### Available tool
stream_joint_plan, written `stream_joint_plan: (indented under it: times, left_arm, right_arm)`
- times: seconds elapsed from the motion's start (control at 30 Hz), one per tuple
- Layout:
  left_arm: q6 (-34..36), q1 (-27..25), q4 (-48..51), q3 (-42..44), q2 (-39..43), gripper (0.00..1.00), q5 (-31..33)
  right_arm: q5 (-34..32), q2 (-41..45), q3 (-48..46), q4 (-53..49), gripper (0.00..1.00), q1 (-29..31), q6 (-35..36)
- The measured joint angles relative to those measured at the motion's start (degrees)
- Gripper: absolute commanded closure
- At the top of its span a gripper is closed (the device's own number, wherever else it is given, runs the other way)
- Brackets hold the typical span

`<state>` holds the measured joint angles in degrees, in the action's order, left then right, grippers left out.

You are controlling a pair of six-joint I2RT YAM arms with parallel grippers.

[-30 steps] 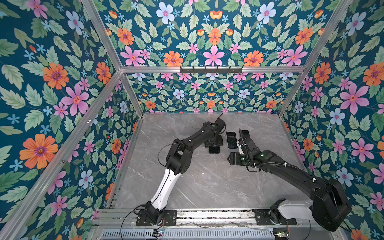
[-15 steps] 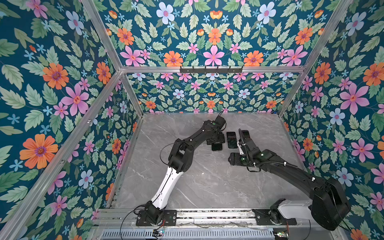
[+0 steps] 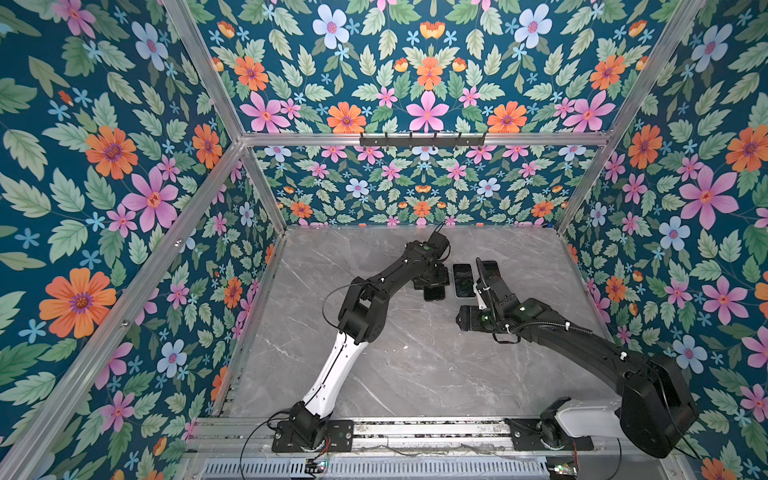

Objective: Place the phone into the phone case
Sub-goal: 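Carry the cased phone toward the two floral-cased phones with the left gripper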

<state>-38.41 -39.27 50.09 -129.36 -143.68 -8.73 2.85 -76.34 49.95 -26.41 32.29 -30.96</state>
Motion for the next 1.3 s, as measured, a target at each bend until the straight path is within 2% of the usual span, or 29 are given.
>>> stream_joint_plan:
  times: [0.33, 0.73, 1.0, 1.3]
  left_arm:
    - [-0.02, 0.98, -0.79, -0.72, -0.5, 0.35, -0.63]
    - [-0.35, 0.83, -1.92, -0.85, -0.61, 0.37, -2.4]
    - [-0.92, -0.5, -3.41, -0.94, -0.81, 0.38, -3.91]
    - [-1.51, -0.59, -3.52, -1.86, -1.49, 0.37, -3.91]
  right_arm:
    - [-0.04, 0.04, -1.4, 1.07, 0.16, -0.28, 0.02]
    - [-0.2, -0.66, -2.91, 2.75, 0.16, -1.77, 0.04]
    - [2.29, 3.82, -8.17, 5.62, 0.17, -7.69, -1.44]
    - [4.57, 4.48, -9.05, 7.41, 0.17, -8.9, -1.9]
